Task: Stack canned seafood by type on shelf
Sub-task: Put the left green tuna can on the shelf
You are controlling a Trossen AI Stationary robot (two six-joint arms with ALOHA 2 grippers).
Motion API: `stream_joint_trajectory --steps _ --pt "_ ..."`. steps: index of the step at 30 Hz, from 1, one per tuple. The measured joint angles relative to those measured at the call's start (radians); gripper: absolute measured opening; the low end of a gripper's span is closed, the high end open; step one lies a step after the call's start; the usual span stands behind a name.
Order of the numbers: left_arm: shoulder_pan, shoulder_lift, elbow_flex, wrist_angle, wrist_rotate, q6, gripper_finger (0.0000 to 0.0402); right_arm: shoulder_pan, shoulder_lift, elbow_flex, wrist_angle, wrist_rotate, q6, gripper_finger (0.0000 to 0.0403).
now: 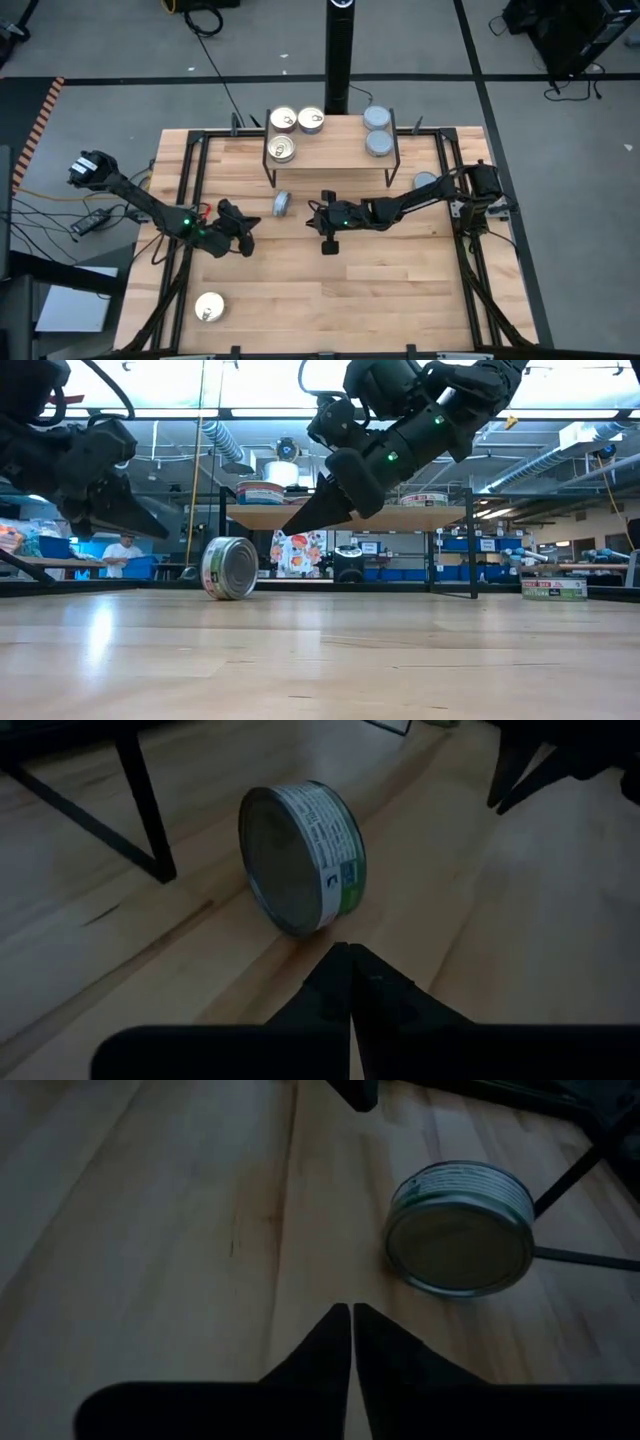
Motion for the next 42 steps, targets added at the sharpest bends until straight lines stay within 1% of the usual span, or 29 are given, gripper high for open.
stream_joint_trajectory --steps 36,42 --pt "0.000 0.000 0.000 0.008 0.010 0.000 0.0006 -0.001 0.001 0.000 -0.001 0.001 -0.012 0.0034" --pt "0.000 0.000 0.000 0.008 0.010 0.000 0.0006 -0.007 0.001 0.000 -0.001 0.006 -0.035 0.0031"
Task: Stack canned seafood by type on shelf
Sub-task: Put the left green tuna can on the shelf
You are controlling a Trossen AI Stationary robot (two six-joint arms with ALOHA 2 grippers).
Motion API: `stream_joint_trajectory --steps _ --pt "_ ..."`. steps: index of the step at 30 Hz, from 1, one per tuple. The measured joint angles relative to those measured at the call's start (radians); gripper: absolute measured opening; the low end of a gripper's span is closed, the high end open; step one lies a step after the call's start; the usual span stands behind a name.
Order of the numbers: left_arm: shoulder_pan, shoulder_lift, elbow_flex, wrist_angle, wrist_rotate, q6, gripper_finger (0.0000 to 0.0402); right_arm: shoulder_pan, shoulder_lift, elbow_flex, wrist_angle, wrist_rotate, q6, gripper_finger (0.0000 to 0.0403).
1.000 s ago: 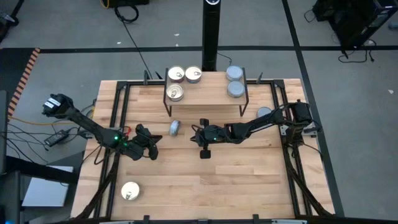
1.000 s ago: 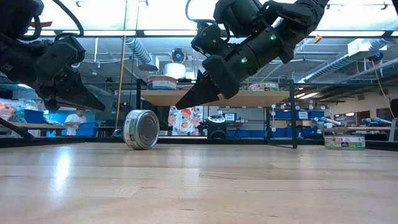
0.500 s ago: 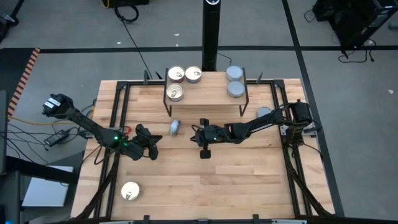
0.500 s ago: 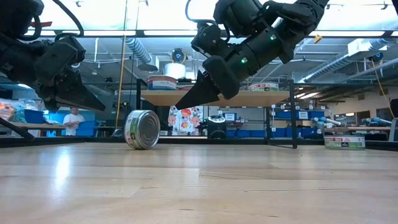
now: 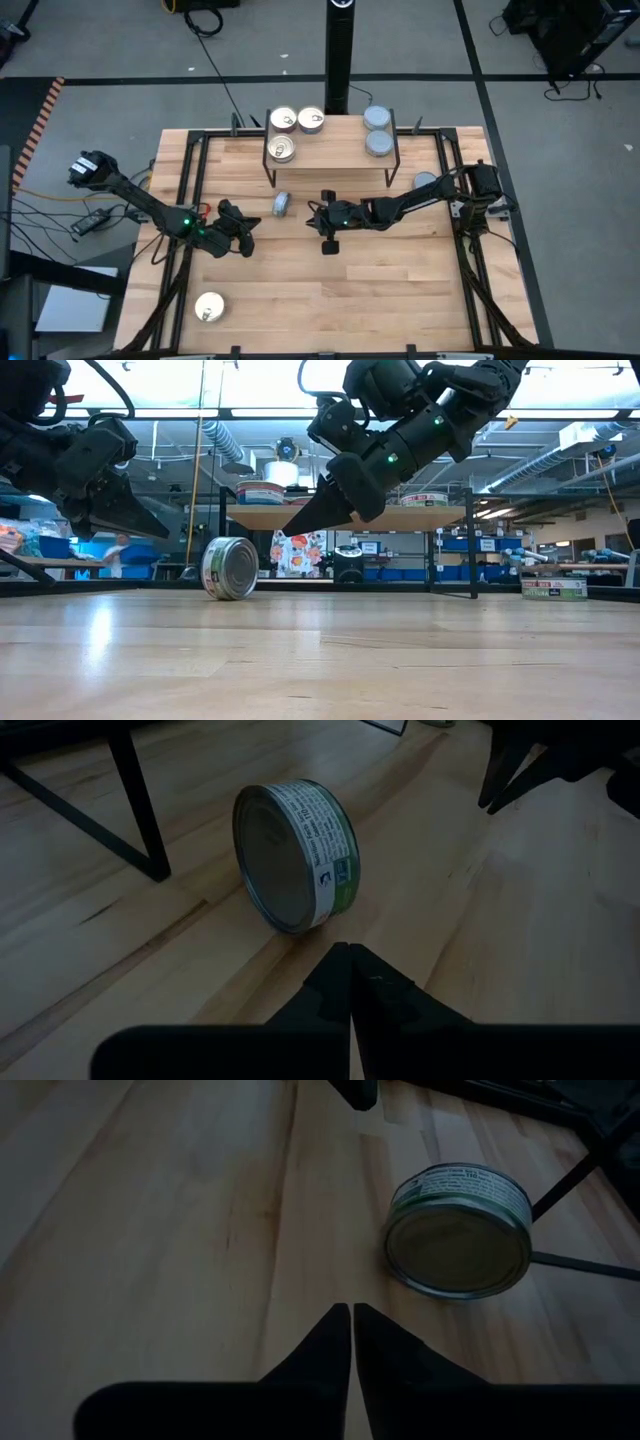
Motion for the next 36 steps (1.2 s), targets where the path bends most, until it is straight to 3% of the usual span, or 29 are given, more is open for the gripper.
stream_joint_trajectory --steps 27,36 --pt "0.000 0.000 0.000 0.000 0.000 0.000 0.0006 -0.001 0.000 0.000 0.045 0.000 -0.003 0.0033" --pt "0.000 0.000 0.000 0.001 0.000 0.000 0.0006 0.008 0.001 0.059 0.021 0.000 0.000 0.0101"
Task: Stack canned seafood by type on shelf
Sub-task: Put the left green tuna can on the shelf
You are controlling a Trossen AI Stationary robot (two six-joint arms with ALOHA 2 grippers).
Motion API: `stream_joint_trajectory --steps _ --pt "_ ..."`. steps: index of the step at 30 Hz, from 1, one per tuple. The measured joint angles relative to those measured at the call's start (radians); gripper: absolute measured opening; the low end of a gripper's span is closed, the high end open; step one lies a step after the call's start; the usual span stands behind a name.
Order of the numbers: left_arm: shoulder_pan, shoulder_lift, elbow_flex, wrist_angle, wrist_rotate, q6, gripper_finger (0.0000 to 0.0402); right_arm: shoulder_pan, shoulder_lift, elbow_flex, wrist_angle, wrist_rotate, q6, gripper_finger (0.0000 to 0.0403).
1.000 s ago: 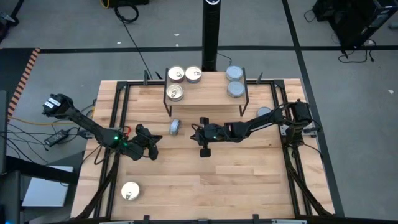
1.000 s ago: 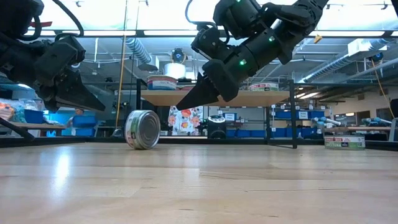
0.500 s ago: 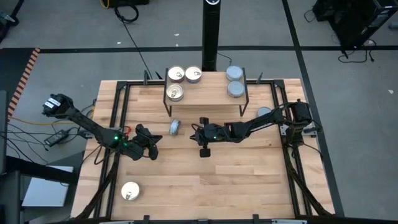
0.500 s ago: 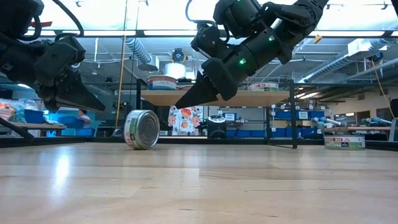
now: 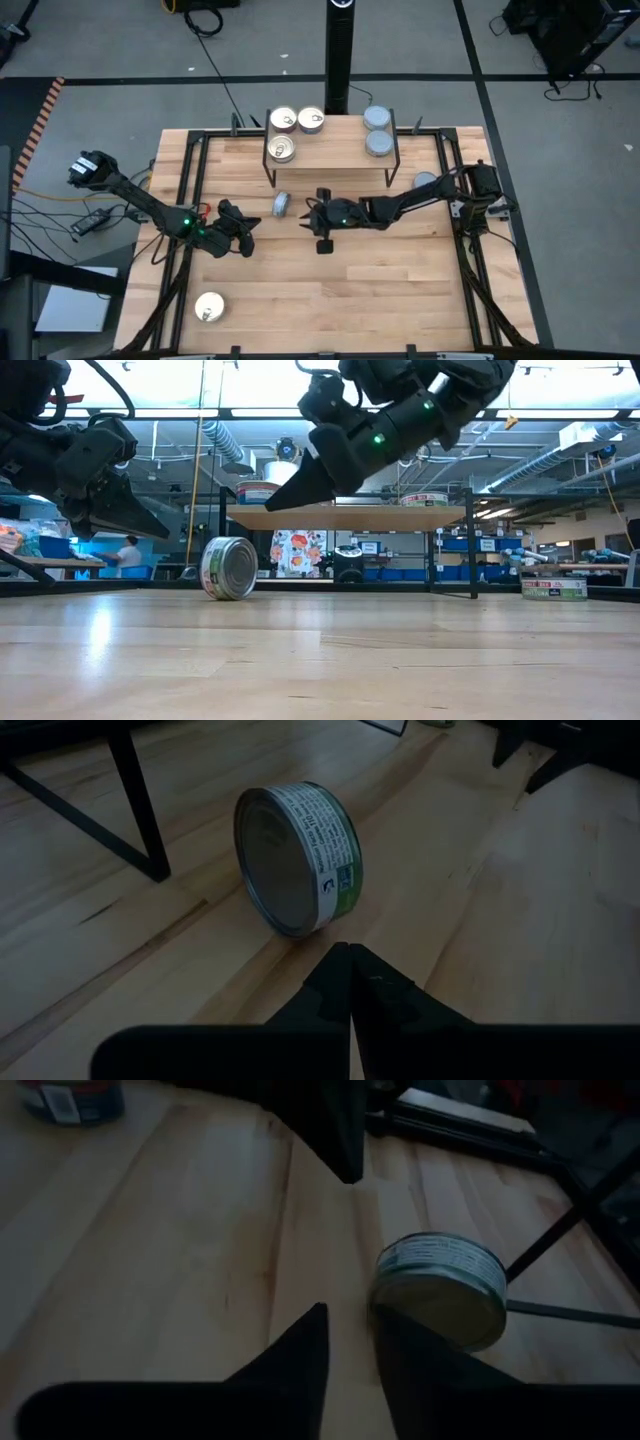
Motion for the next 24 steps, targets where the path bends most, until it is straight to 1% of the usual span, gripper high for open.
stream_joint_trajectory --steps 3,6,8,10,13,17,20,24 --pt "0.000 0.000 0.000 0.013 0.000 0.000 0.0006 0.000 0.000 0.033 -0.061 0.002 -0.009 0.0131" --pt "0.000 0.000 0.000 0.050 0.000 0.000 0.0006 0.000 0.000 0.062 -0.100 0.002 -0.056 0.0157" --pt "0.000 0.000 0.000 0.073 0.000 -0.001 0.0006 -0.007 0.000 0.103 -0.172 -0.002 -0.104 0.0172" --pt "0.000 0.000 0.000 0.091 0.000 -0.001 0.0006 -0.023 0.000 0.168 -0.282 -0.008 -0.118 0.0183" --pt "0.000 0.000 0.000 0.112 0.000 0.000 0.0006 -0.043 0.000 0.239 -0.360 -0.007 -0.151 0.0195" --pt "0.000 0.000 -0.001 0.117 0.000 0.000 0.0006 -0.057 0.000 0.299 -0.386 -0.014 -0.226 0.0206" --pt "0.000 0.000 0.000 0.126 0.000 0.000 0.0006 -0.066 0.000 0.318 -0.421 -0.019 -0.242 0.0209" --pt "0.000 0.000 0.000 0.140 0.000 0.000 0.0006 -0.067 0.000 0.318 -0.446 0.042 -0.255 0.0208"
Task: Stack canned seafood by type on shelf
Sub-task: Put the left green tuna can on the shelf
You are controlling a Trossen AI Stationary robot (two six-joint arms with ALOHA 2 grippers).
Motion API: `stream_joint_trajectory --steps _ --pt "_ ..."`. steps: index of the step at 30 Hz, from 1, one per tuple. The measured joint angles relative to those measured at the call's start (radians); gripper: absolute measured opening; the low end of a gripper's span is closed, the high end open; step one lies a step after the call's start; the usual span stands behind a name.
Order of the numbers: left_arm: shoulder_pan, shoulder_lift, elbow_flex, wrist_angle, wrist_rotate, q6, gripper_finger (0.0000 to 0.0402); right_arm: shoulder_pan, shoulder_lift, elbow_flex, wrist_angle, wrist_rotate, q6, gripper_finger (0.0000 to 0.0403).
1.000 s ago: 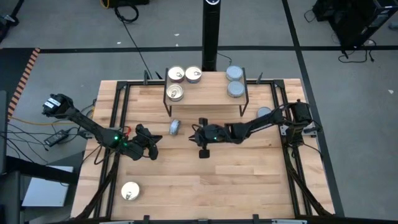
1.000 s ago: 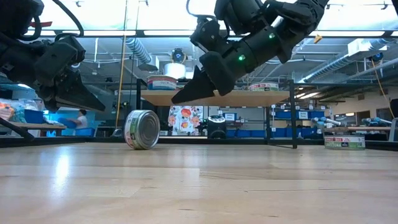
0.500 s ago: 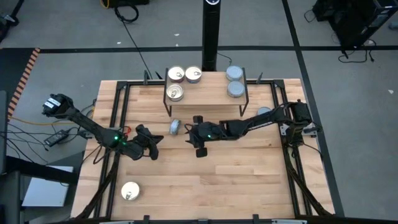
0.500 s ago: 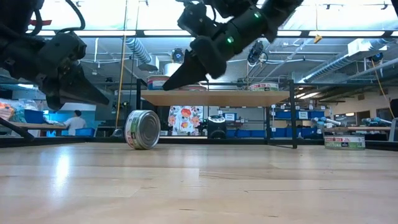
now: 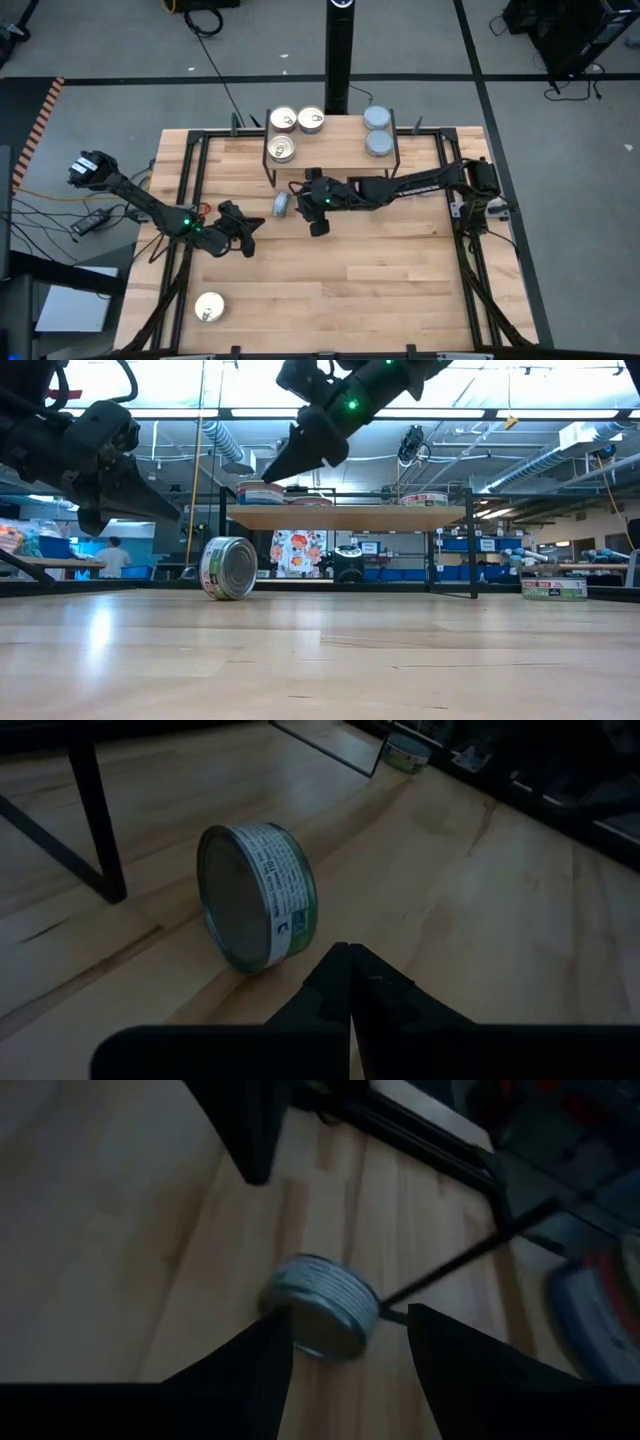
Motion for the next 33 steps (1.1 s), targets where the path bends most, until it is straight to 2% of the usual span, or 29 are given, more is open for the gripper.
stream_joint_trajectory --steps 7,11,14,18,19,23,29,33 --pt "0.000 0.000 0.000 -0.005 0.000 0.002 0.0006 0.026 0.000 0.001 -0.066 0.093 -0.007 0.0205" --pt "0.000 0.000 0.000 -0.002 -0.015 0.005 0.0006 0.046 -0.001 0.001 -0.109 0.122 -0.009 0.0184" --pt "0.000 0.000 0.000 0.004 -0.021 0.006 0.0006 0.063 -0.001 0.001 -0.138 0.126 -0.008 0.0136" --pt "0.000 0.000 0.000 0.100 0.053 0.150 0.0008 0.075 -0.001 -0.005 -0.168 0.125 0.020 0.0033" --pt "0.000 0.000 0.000 0.129 0.058 0.184 0.0011 0.076 -0.002 -0.013 -0.162 0.125 0.028 0.0018" --pt "0.000 0.000 0.012 0.184 0.055 0.280 0.0049 0.069 -0.002 -0.050 -0.141 0.126 0.063 0.0014" --pt "0.000 0.004 0.045 0.143 0.050 0.289 0.0134 0.069 -0.002 -0.090 -0.071 0.126 0.073 0.0007" --pt "0.000 0.004 0.047 0.141 0.050 0.289 0.0174 0.075 -0.003 -0.102 -0.046 0.126 0.073 0.0006"
